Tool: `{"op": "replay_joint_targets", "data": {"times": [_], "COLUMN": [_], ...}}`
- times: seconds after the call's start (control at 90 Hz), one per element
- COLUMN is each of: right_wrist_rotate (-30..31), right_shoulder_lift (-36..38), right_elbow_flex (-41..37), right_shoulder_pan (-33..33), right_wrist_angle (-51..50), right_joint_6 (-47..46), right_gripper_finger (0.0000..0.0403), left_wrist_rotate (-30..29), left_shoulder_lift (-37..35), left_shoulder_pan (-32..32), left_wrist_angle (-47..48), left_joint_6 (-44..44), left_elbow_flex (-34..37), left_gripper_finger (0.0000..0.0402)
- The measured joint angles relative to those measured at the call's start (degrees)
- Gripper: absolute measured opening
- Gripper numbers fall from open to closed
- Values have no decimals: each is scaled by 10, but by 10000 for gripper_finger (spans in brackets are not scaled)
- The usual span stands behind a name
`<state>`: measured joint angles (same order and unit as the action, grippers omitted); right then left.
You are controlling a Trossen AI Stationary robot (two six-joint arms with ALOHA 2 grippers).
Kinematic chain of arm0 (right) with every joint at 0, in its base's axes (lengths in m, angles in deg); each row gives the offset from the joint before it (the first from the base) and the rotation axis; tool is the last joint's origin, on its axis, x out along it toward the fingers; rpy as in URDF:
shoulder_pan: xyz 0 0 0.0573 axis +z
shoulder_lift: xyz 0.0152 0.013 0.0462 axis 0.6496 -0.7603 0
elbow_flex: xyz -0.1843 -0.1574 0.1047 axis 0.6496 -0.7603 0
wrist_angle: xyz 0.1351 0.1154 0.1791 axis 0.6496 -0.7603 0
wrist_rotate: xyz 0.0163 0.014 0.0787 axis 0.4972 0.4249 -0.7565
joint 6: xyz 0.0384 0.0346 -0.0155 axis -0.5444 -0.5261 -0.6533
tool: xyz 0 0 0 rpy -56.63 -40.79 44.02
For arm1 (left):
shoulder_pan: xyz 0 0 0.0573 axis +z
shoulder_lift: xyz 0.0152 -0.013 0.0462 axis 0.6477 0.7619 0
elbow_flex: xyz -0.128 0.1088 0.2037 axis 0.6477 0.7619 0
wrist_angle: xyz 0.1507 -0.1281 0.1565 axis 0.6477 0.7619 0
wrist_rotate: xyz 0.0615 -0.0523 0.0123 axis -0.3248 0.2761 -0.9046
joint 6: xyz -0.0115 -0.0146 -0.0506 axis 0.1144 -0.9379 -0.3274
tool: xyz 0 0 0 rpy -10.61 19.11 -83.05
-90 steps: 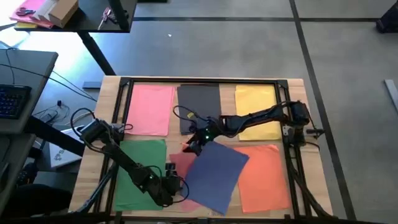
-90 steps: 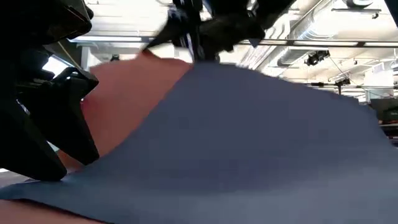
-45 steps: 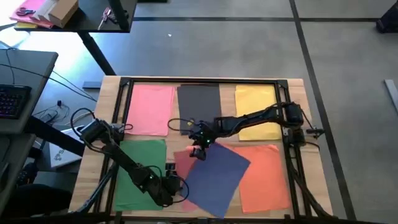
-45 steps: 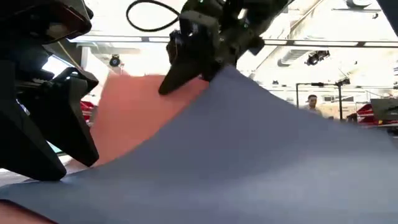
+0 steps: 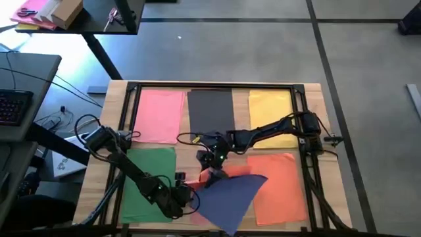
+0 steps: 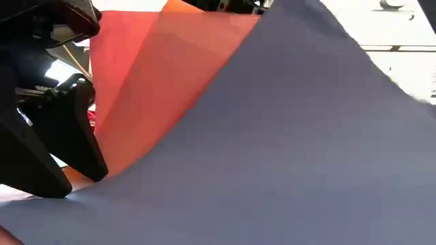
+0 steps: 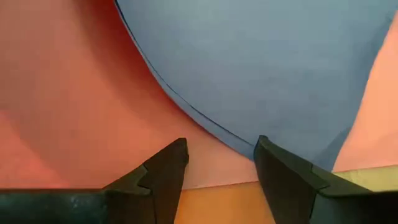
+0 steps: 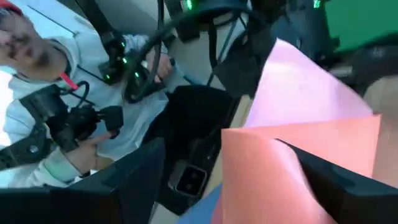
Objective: Organize paper
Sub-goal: Stack the orange color paper on top of the other orange color paper
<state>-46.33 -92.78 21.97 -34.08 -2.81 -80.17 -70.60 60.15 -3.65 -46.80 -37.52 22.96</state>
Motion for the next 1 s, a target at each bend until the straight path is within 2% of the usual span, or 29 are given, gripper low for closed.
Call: {"op": "replay_joint_targets", "data": {"times": [0.122,0.456,0.611,0.878,1.0], "right_wrist_rotate": [57,52,113,191,227], "right_shoulder_lift": [0,22,45,46,46], "right_elbow_flex": [0,0,0,0,0], "right_shoulder_pan": [0,-41,-70,-104,-103], "right_wrist_angle": [-86,-200,-313,-362,-363], "right_joint_6": [22,63,140,201,220], "right_gripper_finger": [275,275,275,273,246], "left_wrist_rotate": [0,0,0,0,0], "left_shoulder_lift": [0,0,0,0,0], "left_shoulder_pan": [0,0,0,0,0], "left_wrist_angle": [0,0,0,0,0], "left_joint_6": [0,-1,-5,-20,-25], "left_elbow_flex": [0,0,0,0,0], "left_gripper_finger": [176,176,176,176,176]}}
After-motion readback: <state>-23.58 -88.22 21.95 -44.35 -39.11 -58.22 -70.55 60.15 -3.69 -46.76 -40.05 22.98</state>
